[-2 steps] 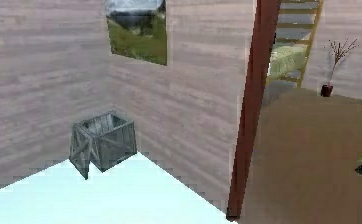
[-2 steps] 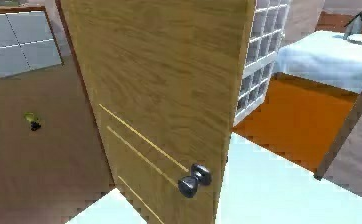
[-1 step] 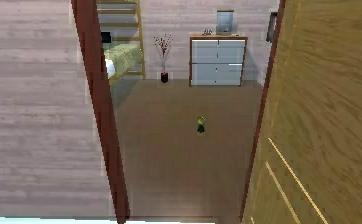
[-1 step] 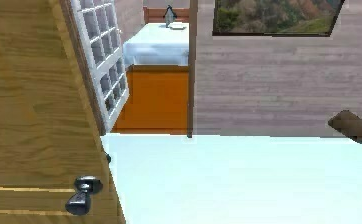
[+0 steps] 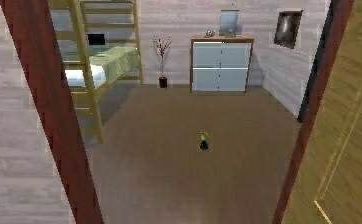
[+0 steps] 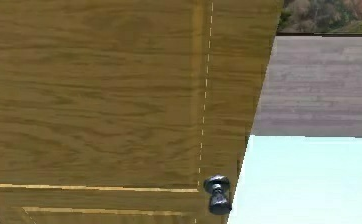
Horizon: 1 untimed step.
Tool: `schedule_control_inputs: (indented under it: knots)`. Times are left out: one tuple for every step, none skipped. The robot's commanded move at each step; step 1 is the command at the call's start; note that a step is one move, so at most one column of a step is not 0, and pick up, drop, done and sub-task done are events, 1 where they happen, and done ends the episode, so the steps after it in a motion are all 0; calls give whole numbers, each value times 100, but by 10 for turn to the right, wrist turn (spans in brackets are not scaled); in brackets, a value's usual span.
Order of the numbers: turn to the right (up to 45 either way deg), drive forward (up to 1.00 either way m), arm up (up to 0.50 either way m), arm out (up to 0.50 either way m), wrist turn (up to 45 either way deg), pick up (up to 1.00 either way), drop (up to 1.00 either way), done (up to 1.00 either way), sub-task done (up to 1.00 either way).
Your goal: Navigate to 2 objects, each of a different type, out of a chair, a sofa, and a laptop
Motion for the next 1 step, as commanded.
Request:
schedule_control_inputs:
  knots:
    - [60,0,0,0,0,0,0,0,0]
